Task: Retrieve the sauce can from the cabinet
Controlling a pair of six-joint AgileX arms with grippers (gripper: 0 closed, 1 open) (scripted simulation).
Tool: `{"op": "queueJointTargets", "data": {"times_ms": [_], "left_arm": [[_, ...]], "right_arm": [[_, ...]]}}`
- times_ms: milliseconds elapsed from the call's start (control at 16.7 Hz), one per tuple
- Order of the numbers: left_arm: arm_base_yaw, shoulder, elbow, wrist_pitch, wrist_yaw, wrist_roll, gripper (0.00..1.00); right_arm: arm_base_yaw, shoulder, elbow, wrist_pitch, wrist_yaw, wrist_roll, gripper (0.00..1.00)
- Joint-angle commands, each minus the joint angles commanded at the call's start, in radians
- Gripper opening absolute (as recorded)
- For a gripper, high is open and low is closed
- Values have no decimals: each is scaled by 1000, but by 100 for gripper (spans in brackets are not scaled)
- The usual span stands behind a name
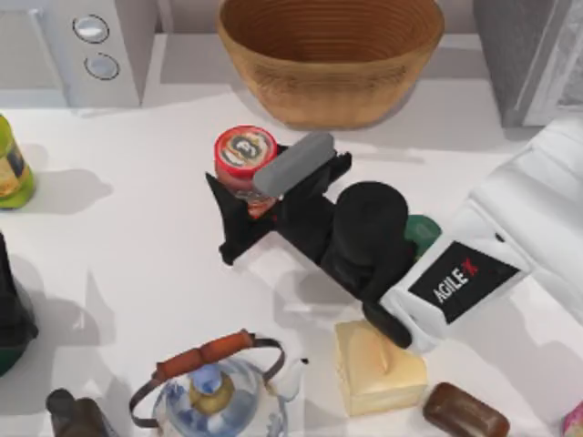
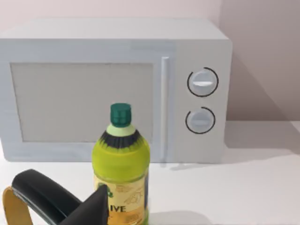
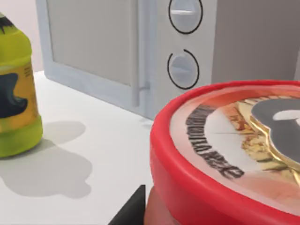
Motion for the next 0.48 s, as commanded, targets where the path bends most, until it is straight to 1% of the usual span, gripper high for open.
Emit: {"op": "queueJointTargets", "data": {"times_ms": [120, 180, 480], "left_arm": [[0, 0, 0, 0, 0, 0, 100], [0, 0, 0, 0, 0, 0, 100], [0, 0, 0, 0, 0, 0, 100]], "right_arm": [[0, 0, 0, 0, 0, 0, 98], [0, 0, 0, 0, 0, 0, 100], [0, 0, 0, 0, 0, 0, 100]]}}
